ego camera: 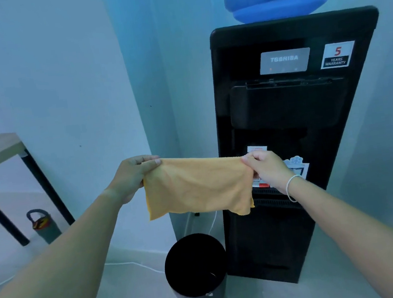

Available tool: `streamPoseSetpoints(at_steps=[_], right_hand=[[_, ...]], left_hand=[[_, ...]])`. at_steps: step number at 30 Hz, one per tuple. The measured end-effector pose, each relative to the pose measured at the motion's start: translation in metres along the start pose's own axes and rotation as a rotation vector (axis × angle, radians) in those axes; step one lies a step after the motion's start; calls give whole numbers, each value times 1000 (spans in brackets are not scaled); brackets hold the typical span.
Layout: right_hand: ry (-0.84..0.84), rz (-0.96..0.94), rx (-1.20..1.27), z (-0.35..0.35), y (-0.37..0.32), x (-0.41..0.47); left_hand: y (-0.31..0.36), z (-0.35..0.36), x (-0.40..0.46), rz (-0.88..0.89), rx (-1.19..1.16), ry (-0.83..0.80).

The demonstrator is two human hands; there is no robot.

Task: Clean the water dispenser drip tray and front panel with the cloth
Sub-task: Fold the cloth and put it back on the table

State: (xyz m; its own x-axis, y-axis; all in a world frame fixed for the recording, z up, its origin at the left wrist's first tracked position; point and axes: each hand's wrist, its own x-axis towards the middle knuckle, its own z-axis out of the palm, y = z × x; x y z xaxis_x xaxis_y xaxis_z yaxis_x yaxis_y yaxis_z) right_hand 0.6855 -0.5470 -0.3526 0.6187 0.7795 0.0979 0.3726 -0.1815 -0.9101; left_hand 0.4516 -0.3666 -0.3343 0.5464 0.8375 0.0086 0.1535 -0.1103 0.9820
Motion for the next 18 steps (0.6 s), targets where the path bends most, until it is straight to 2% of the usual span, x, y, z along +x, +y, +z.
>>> streamPoseSetpoints(at_steps=[5, 12, 18], right_hand=[[-52, 14, 57, 61, -10, 46], [-24, 195, 269, 165, -62, 99], [-205, 309, 383, 213, -146, 98]], left_hand=[[-13, -44, 27, -86, -65, 151], [-15, -86, 61, -172, -97, 482], [35, -73, 70, -209, -119, 434]])
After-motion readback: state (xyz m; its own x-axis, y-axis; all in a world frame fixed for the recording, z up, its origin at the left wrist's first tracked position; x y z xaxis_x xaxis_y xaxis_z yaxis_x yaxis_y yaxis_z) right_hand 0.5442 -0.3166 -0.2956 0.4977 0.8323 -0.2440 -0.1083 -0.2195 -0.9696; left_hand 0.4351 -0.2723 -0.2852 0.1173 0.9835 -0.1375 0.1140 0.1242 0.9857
